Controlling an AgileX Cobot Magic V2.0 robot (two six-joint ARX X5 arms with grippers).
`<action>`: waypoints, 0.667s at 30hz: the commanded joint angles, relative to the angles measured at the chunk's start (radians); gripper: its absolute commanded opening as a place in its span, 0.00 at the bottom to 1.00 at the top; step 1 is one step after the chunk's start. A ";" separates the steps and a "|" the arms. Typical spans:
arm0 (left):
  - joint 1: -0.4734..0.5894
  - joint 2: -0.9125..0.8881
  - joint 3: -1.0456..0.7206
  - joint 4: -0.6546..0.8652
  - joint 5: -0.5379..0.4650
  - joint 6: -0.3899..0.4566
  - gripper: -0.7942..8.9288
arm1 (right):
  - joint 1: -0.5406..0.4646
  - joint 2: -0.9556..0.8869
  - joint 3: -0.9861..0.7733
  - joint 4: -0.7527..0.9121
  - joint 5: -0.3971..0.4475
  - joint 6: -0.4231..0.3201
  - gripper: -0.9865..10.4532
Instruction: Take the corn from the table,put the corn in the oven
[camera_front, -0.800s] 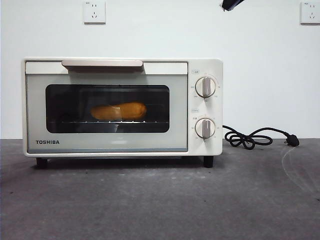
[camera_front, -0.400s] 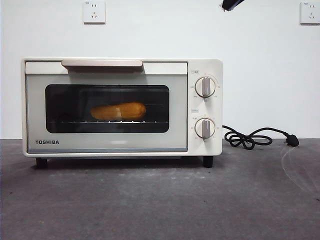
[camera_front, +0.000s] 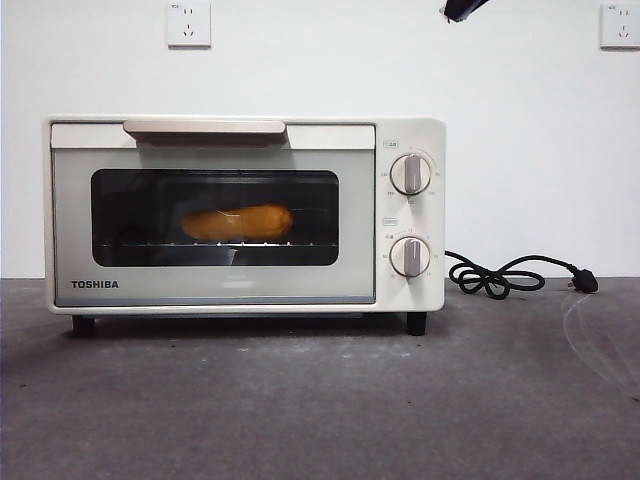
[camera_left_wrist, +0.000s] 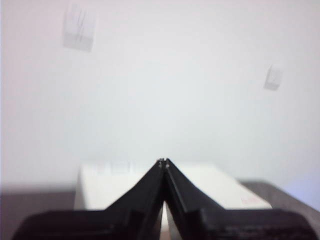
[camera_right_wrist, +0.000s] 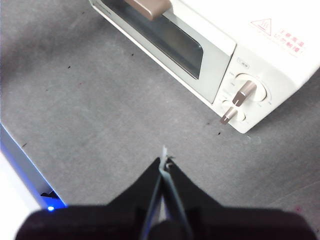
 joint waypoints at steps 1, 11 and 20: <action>-0.025 -0.051 -0.159 0.254 -0.003 0.087 0.08 | 0.000 -0.002 0.003 0.006 0.005 0.010 0.09; -0.123 -0.175 -0.435 0.372 -0.139 0.316 0.08 | 0.000 -0.002 0.003 0.006 0.005 0.010 0.09; -0.143 -0.175 -0.527 0.249 -0.159 0.447 0.08 | 0.000 -0.002 0.003 0.006 0.007 0.010 0.09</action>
